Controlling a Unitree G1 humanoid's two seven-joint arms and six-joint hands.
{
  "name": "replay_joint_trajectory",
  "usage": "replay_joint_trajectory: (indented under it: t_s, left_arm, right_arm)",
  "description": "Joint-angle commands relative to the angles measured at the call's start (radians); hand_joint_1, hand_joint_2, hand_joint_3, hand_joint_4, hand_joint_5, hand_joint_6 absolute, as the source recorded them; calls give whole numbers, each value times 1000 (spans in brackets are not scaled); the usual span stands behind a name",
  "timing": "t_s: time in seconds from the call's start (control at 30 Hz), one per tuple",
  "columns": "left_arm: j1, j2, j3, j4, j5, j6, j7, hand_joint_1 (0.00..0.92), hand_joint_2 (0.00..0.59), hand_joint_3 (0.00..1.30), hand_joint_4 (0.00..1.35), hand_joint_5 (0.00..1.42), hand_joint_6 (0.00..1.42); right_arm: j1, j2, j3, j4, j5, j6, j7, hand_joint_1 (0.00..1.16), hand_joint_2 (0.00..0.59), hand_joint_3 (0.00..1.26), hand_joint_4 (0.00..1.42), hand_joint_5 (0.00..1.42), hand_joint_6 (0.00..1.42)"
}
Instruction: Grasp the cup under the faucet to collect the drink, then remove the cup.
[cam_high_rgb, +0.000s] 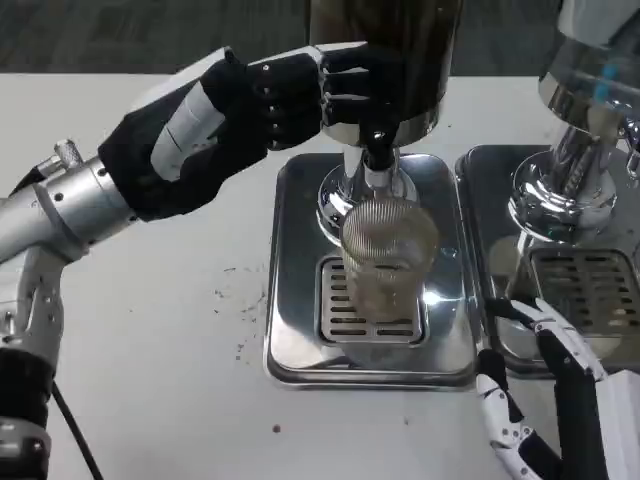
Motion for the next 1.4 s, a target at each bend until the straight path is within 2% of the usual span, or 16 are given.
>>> replay_joint_trajectory:
  t_s: [0.03,0.33,0.8,1.07,1.4]
  left_arm:
    - [-17,-18,6,24,19,-19,11,0,48,196,147,203,110]
    - [-18,-32,8,52,20,-30,9,0,54,195,134,192,103]
    - [-2,-47,55,-76,-77,88,-17,0,63,236,207,257,177]
    - [-15,-49,62,-42,-60,76,5,0,63,236,206,249,173]
    - [-56,-64,57,70,-10,16,16,0,64,224,187,224,145]
  right_arm:
    - [12,3,3,1,-8,1,-21,357,470,359,209,221,303]
    - [16,4,3,1,-5,2,-20,357,470,361,210,221,306]
    - [32,5,6,-10,0,5,-10,357,470,361,210,224,306]
    - [34,7,6,-7,3,3,-14,348,476,361,210,230,307]
    - [28,12,4,2,1,3,-22,341,478,367,216,232,307]
